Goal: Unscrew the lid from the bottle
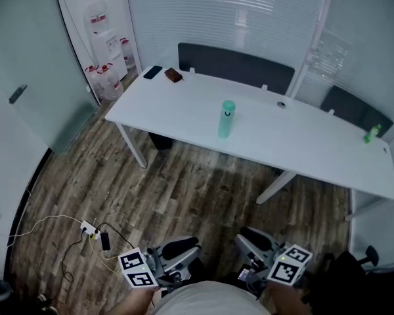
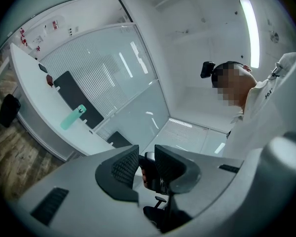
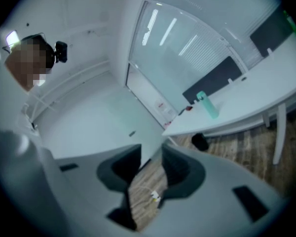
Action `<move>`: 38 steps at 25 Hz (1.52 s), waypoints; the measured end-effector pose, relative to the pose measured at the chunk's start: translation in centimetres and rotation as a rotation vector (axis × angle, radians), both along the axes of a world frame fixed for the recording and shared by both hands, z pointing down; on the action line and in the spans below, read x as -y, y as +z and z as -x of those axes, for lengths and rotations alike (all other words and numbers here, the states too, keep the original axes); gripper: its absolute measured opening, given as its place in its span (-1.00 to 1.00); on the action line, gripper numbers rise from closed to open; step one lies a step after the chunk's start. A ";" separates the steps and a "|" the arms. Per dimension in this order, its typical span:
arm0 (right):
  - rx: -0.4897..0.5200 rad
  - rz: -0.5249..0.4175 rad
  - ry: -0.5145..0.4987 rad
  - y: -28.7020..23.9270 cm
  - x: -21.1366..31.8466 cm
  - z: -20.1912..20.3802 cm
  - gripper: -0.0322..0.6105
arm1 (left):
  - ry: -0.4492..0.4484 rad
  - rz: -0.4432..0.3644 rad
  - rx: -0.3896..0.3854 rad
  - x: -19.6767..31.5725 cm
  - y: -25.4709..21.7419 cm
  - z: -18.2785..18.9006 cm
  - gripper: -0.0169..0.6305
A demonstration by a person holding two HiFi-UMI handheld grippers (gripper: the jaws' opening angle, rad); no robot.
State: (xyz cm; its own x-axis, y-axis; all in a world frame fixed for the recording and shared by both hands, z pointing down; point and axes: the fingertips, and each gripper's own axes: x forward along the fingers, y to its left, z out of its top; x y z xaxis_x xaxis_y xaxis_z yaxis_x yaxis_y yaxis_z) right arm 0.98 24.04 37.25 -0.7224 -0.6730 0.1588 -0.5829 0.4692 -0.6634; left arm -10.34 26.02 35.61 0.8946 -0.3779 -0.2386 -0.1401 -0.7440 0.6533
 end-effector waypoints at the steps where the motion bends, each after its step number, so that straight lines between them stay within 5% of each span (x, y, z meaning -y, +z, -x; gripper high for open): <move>1: -0.004 -0.001 0.002 -0.1 0.6 0.4 -0.51 | 0.002 0.004 0.001 0.7 0.2 0.5 -0.64; 13: -0.036 0.003 -0.010 1.0 8.6 -0.1 -0.51 | 0.003 0.012 0.010 8.1 1.4 -0.1 -0.64; 27: -0.027 0.013 -0.095 1.1 24.6 -6.7 -0.51 | -0.085 0.009 0.062 23.9 1.3 -7.6 -0.64; 38: 0.003 0.060 -0.123 2.4 30.2 -9.5 -0.51 | -0.153 0.057 0.107 30.1 2.2 -10.6 -0.64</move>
State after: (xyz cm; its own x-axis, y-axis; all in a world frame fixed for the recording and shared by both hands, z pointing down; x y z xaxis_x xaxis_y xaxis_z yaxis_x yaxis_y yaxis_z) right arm 10.48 -6.16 39.66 -0.7997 -0.5683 0.1938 -0.5212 0.4966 -0.6941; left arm 0.30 -4.03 37.80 0.8447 -0.5218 -0.1192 -0.3200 -0.6710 0.6688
